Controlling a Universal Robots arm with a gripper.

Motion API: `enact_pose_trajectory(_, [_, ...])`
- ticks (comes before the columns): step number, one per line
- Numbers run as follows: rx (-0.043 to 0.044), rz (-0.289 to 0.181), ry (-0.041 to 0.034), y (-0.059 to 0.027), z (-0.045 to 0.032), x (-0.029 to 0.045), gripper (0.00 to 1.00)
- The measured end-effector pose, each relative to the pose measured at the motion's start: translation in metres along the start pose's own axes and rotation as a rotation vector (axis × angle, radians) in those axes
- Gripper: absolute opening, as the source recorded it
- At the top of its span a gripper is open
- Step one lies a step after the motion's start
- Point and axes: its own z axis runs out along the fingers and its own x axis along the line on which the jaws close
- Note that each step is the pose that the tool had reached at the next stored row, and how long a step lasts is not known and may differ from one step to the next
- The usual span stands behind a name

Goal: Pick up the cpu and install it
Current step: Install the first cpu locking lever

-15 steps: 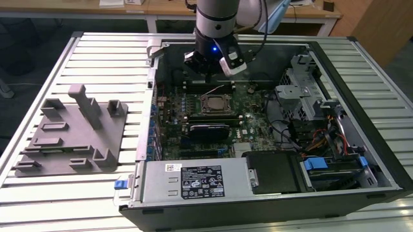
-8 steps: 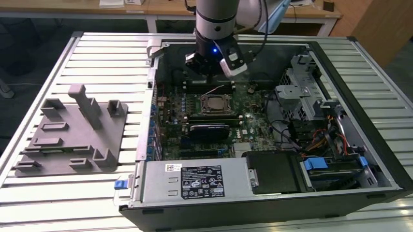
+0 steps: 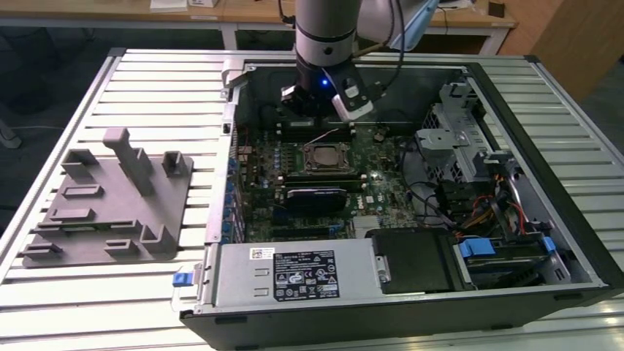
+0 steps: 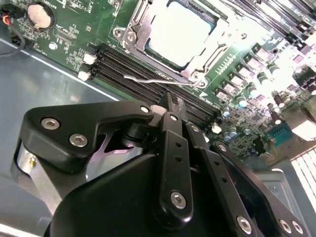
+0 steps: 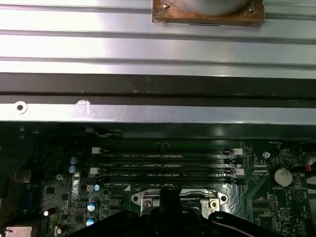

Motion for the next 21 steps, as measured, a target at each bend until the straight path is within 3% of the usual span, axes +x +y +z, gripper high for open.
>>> enact_pose_trajectory(10, [0.0, 0.0, 0.0001, -0.002, 0.0098, -0.0042, 0.11])
enact_pose_trajectory(16, [0.011, 0.016, -0.0035, -0.0024, 0.0116, -0.0047, 0.11])
enact_pose_trajectory(21, [0.0116, 0.017, -0.0039, -0.0025, 0.012, -0.0047, 0.11])
